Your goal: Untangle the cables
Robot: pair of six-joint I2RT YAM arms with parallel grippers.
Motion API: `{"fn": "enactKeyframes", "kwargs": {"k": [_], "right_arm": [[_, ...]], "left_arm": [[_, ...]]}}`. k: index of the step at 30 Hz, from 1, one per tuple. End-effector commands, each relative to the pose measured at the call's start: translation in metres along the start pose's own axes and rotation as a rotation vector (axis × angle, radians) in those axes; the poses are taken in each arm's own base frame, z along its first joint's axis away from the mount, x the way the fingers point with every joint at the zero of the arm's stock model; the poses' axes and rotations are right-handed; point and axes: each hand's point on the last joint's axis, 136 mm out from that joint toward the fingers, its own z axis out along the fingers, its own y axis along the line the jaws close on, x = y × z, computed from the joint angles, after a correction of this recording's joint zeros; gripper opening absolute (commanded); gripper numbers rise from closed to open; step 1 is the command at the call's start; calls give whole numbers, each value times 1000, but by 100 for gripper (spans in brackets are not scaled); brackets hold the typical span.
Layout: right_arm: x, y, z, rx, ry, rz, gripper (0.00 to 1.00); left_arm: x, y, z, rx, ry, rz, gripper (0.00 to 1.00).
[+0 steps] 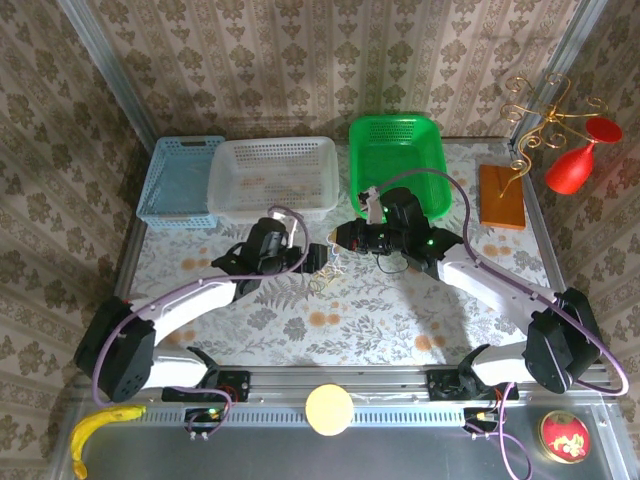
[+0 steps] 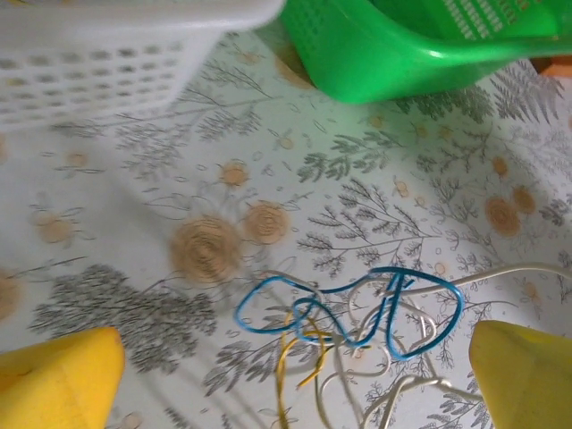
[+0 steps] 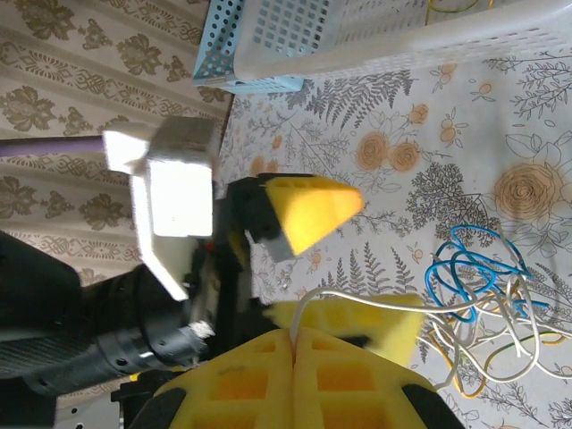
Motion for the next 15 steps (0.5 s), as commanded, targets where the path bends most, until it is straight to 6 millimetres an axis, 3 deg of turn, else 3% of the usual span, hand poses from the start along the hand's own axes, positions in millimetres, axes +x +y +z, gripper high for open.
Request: {"fn": "enactKeyframes", "kwargs": {"k": [1,5,9,15], "right_arm": [[-8,24,-7,-63,-7,-36,0],[-17,54,-28,-140,-45,-54,0],[-24,82,-52,-203,-83,-82,0],[-28,92,-67,-204,-117,-109,0]], "left_arm": [[-1,-17,18,62,-17,2,100],[15,-6,37,19,19,-11,100],[27,8,42,-28,29,-17,100],[26,16,30,-57,16,-15,100]]}}
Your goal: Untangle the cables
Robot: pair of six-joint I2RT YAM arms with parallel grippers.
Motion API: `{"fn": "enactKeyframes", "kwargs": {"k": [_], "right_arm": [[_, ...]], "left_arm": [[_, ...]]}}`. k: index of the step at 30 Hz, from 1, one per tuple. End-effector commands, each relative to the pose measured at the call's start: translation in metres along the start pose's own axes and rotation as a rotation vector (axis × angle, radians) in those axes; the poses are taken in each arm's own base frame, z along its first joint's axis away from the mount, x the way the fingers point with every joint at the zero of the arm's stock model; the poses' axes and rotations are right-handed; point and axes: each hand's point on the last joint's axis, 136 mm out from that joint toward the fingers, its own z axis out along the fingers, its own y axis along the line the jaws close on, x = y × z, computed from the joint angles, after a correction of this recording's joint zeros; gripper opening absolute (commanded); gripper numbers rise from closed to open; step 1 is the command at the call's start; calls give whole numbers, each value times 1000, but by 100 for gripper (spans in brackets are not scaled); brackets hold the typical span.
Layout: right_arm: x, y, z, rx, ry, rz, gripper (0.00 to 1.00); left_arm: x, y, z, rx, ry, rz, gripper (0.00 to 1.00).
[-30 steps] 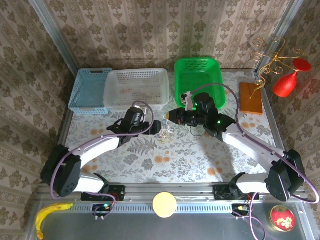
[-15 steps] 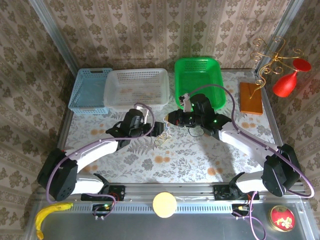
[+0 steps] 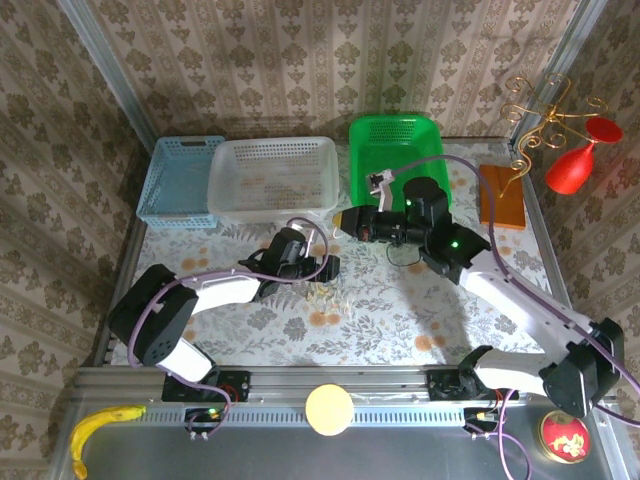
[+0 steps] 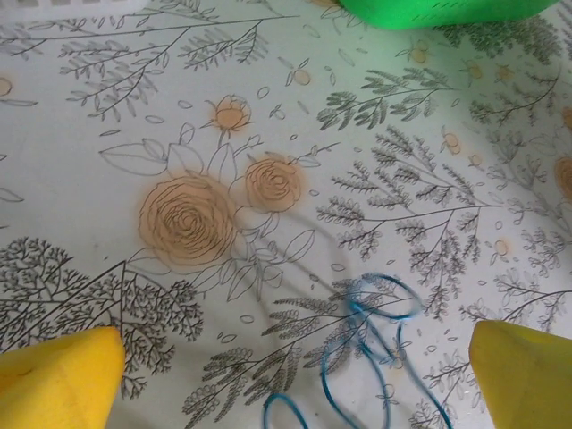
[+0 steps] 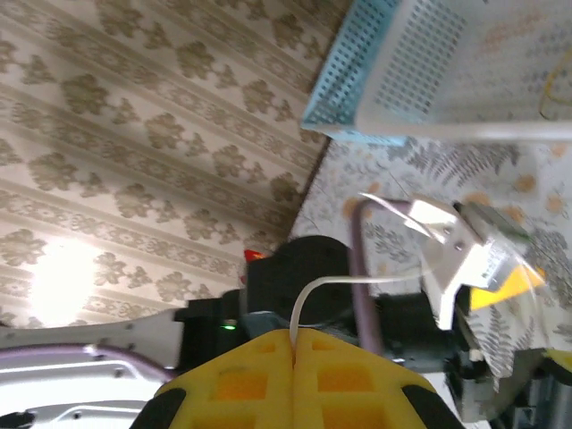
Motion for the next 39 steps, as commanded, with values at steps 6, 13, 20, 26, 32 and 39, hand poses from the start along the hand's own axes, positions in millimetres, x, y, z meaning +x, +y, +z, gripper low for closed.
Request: {"fn": "enactKeyframes", "kwargs": {"k": [6,13,20,26,32,39], "right_arm": [[1,-2,-3,13,-2,-13,0],[2,-15,-3,37,-5,-3,0],[2,-19,-4,43,-11,1,0],[2,-23,-3,50,-13,2,0],[5,-26,0,49,2,4,0],[9,-30,6,47,22,10,0]], "left_arm": [[-26,12,-37,-31,-91,-19,100],[-43,16,-78,-36,-166,-33,100],[-53,22,-106,-38,-228,-60,100],[-57,30,-115,-58,-243,-73,100],[-72,26,-125,-41,-290,-83,100],[-104,9,-145,31,-382,-104,100]]}}
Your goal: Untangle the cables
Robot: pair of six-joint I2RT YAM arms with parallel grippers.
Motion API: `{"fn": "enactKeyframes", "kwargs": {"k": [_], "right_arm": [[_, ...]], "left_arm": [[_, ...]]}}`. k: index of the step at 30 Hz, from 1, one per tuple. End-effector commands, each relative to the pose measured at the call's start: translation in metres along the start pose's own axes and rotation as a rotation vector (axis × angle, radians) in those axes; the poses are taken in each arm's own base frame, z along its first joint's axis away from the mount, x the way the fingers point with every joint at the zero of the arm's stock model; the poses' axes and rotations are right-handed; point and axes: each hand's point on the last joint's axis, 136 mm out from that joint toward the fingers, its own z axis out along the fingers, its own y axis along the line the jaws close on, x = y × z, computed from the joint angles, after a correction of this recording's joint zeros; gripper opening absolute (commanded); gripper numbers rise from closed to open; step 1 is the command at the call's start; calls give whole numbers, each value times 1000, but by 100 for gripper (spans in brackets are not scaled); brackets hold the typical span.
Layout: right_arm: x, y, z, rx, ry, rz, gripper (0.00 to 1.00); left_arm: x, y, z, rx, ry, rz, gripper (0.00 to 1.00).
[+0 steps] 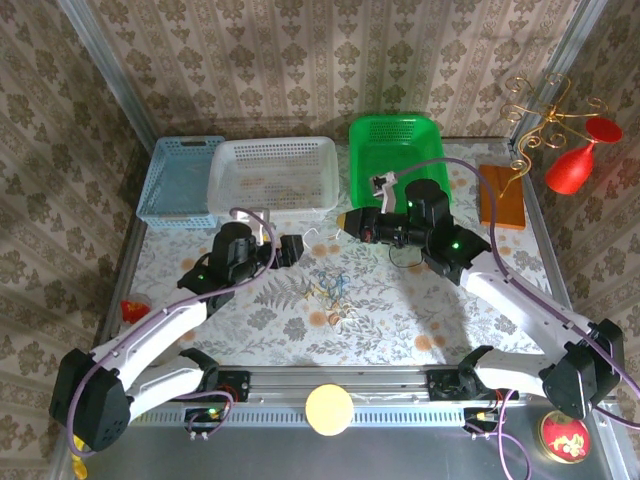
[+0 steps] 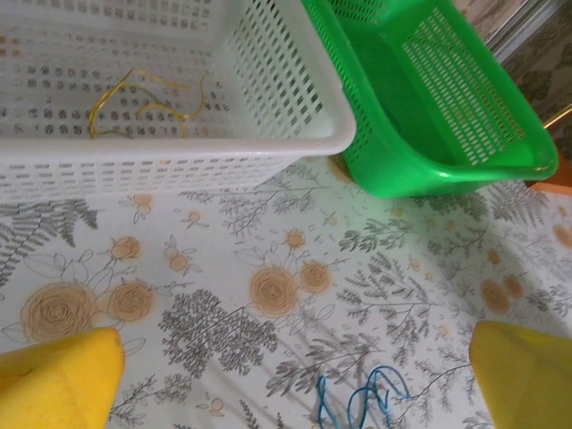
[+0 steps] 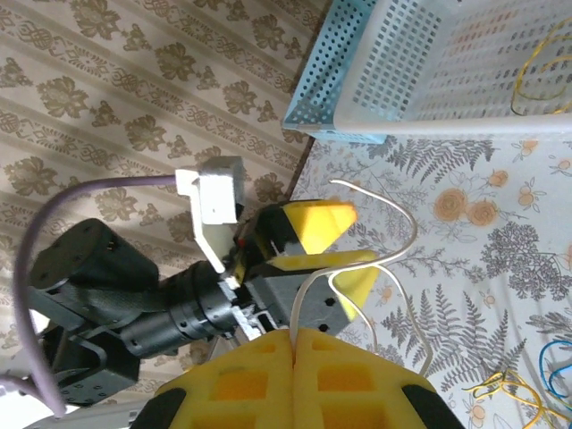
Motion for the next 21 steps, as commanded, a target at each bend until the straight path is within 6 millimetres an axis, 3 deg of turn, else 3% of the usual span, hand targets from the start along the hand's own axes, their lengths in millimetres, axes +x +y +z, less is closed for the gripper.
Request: {"fn": "enactKeyframes", "kwargs": {"k": [1,10,21], "right_arm": [[2,-4,3,-5,10,-13,0],[6,-5,7,-23,28,-4,0],[6,-2,8,-42,27,3,0]], "left_arm": [[-39,-20,-13,68,-104,-27,100],[-74,-51,-16,228,-182,-130,100],[-92,-72,1,365,-212,-240,99]]}}
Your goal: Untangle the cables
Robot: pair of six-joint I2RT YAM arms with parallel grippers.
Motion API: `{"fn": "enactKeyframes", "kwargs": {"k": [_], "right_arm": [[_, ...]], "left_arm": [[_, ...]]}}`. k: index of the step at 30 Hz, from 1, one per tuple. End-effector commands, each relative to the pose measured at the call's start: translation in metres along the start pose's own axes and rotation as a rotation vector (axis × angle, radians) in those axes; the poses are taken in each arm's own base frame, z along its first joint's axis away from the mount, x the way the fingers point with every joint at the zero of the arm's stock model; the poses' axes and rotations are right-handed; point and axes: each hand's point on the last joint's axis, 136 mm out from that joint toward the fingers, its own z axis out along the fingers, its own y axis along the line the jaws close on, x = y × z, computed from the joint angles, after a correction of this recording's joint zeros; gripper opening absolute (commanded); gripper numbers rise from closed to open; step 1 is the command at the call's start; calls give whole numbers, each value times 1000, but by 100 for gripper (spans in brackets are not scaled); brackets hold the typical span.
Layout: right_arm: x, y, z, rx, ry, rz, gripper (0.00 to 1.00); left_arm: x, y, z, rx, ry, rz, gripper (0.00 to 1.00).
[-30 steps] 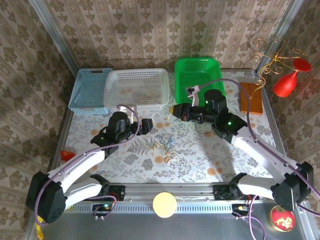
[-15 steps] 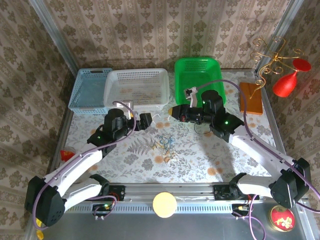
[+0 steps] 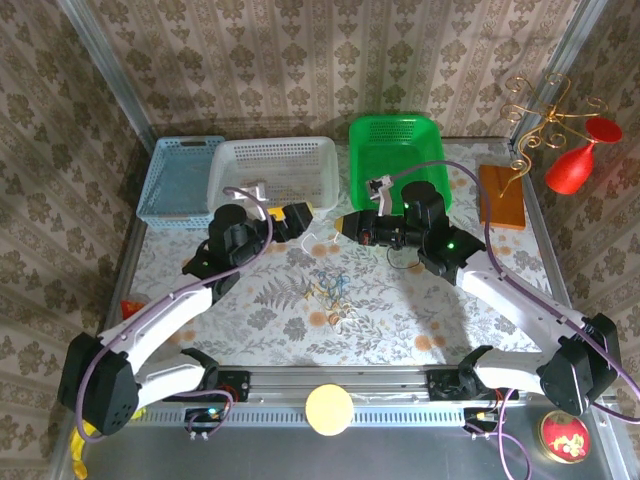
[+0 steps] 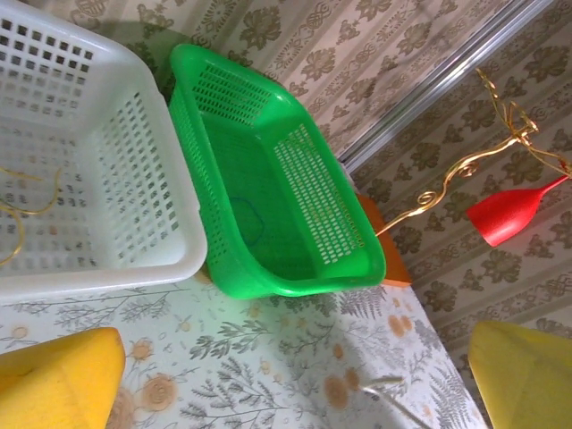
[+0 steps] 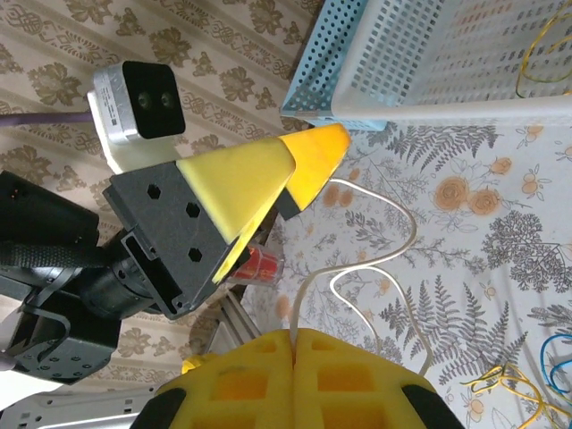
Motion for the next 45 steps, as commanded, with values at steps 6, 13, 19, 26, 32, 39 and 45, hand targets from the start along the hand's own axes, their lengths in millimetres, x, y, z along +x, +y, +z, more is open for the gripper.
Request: {"fn": "enactKeyframes", "kwargs": {"k": [6,13,19,26,32,39,45], "right_arm": [[-1,4,1,-31,-1,1,0],[-2,4,1,-31,-3,2,0],[-1,4,2,-30,-1,3,0],[6,-5,2,-14,4,18,0],[22,-30,3,33,6,58,0],[46,-64,5,97,22,110,43],[55,-75,-4,144,19,107,59]], "left_arm": [[-17,-26,13,126,-47,-60,91],[-7,-32,23,152,-27,-68,80],[2,-34,31,164,-18,-72,61],[-3,-37,37,180,-36,-73,0],[-24,-48,34,203,-57,-39,0],[-78,-57,17,214,-109,34,0],[-153,-36,-17,100,-194,152,0]]}}
